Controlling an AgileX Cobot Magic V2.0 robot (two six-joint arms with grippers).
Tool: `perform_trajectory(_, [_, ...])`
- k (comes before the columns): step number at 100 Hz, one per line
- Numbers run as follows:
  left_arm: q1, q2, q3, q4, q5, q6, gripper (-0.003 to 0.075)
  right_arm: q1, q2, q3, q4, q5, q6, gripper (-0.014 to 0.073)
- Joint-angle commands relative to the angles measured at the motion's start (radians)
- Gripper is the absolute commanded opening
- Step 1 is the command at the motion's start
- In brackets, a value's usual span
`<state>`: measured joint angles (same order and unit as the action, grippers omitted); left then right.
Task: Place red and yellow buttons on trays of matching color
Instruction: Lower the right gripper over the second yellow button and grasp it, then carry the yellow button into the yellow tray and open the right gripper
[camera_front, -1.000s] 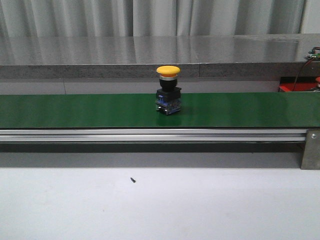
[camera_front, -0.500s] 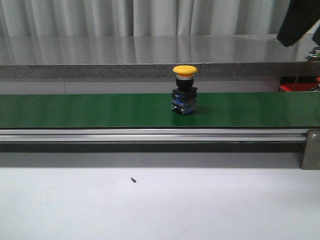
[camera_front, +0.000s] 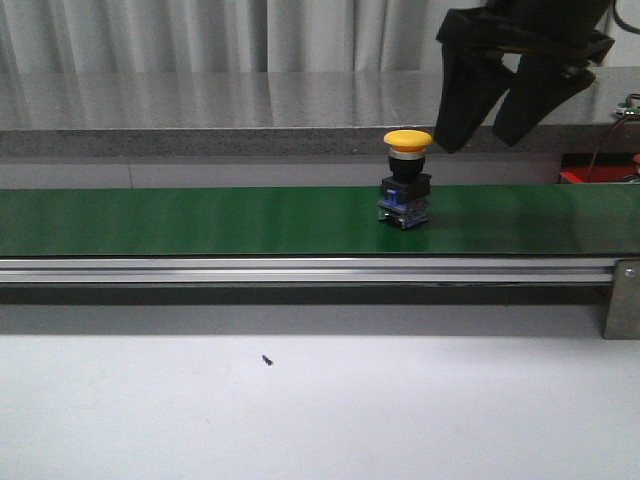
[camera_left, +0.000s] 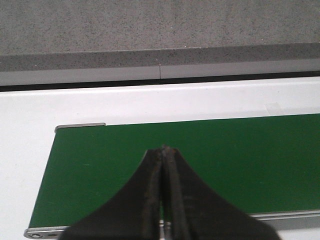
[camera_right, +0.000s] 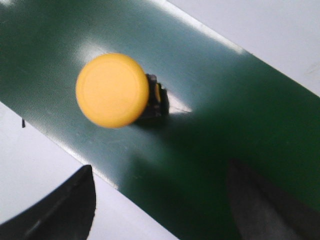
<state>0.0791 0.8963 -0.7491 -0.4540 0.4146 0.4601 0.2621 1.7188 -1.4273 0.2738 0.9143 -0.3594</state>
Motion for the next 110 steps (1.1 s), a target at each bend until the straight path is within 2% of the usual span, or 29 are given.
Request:
perform_trajectory(1, [-0.004, -0.013, -0.030, -0.023, -0.065, 0.001, -0.0020, 0.009, -0.014, -0.053, 0.004, -0.021, -0.013, 0.0542])
perform_trajectory(46, [-0.004, -0.013, -0.030, -0.023, -0.065, 0.001, -0.0020, 0.041, 0.038, -0.082, 0.003, -0.086, -0.013, 0.0538])
perform_trajectory(53, [-0.004, -0.013, -0.030, -0.023, -0.065, 0.001, -0.0020, 0.041, 0.038, -0.082, -0.010, -0.084, -0.013, 0.0491])
perform_trajectory(66, [-0.004, -0.013, -0.030, -0.023, -0.065, 0.001, -0.0020, 0.040, 0.038, -0.082, -0.039, -0.068, -0.013, 0.0281])
perform_trajectory(73, [-0.004, -0.013, -0.030, -0.023, -0.065, 0.001, -0.0020, 0.040, 0.038, -0.082, -0.041, -0.063, -0.012, 0.0221])
perform_trajectory(94, [-0.004, -0.013, -0.030, -0.023, -0.065, 0.001, -0.0020, 0.037, 0.022, -0.090, -0.054, -0.028, 0.022, 0.0215])
perform_trajectory(110, [-0.004, -0.013, -0.030, -0.023, -0.065, 0.001, -0.0020, -0.004, -0.032, -0.092, -0.053, 0.030, 0.045, 0.0215])
